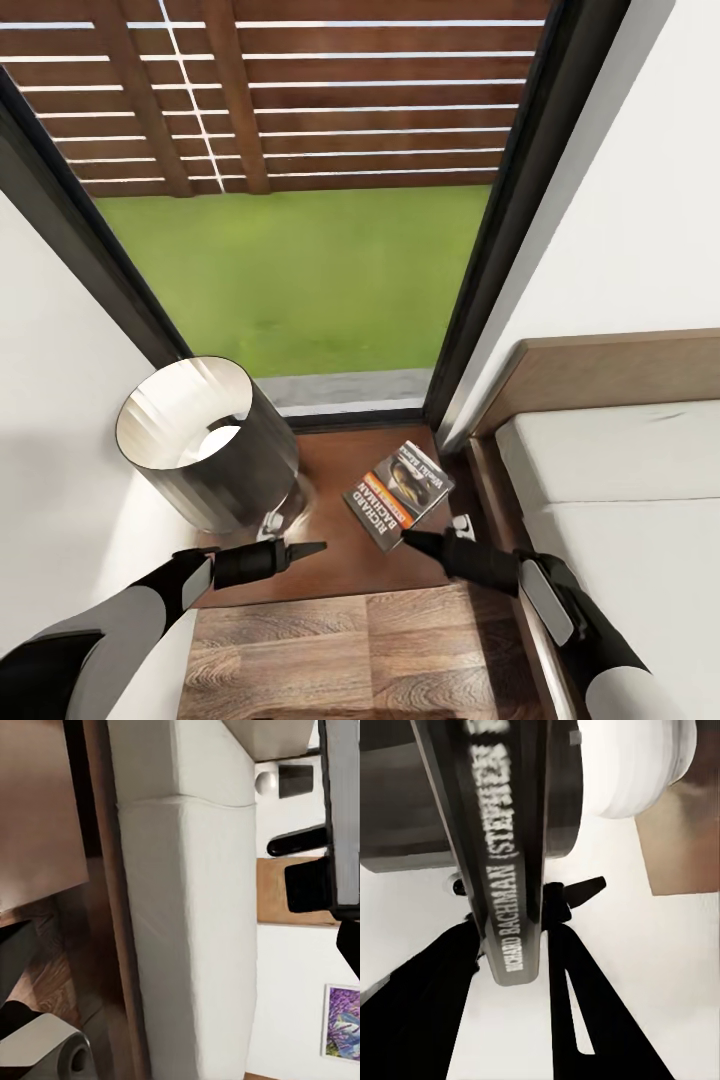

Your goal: In the bedroom, move the book from the bed onto either nightstand, and place the two sandals side by side next to the bed.

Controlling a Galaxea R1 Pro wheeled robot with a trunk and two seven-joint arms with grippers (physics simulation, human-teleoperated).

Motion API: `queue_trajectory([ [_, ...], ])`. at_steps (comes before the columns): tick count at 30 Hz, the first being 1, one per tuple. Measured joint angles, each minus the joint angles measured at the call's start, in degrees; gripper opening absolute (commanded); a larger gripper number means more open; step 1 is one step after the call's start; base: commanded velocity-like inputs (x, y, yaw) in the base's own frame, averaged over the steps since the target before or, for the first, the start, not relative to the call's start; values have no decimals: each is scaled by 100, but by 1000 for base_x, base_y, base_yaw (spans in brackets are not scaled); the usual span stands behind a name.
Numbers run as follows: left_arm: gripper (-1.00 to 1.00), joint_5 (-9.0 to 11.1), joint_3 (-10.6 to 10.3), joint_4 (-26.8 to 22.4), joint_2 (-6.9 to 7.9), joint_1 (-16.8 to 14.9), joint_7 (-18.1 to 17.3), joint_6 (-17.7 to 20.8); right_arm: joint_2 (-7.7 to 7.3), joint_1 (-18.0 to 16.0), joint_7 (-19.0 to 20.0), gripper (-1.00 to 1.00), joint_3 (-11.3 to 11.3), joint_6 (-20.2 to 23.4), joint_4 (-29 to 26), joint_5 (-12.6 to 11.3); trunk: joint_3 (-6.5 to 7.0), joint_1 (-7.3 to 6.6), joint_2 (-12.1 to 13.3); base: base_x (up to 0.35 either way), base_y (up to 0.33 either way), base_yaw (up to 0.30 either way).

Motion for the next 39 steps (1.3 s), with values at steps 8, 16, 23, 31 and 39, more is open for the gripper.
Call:
queue_trajectory([
  [8,100,-4,1,3,0,1,4,-5,10,0,345,-100,-3,-28,-186,59,0,0,0,0,0,0],
  [16,100,3,11,0,6,1,-417,-1,61,1,318,-100,-3,-42,-203,119,0,0,0,0,0,0],
  [23,100,-21,-17,204,8,16,-1125,-89,61,1,319,-100,-3,-41,-203,122,0,0,0,0,0,0],
  [31,100,-24,-21,404,-17,36,-1180,-499,56,1,320,-100,-3,-41,-203,123,0,0,0,0,0,0],
  [39,100,-30,-22,408,-27,36,-1190,-507,57,1,319,-100,-3,-41,-203,123,0,0,0,0,0,0],
])
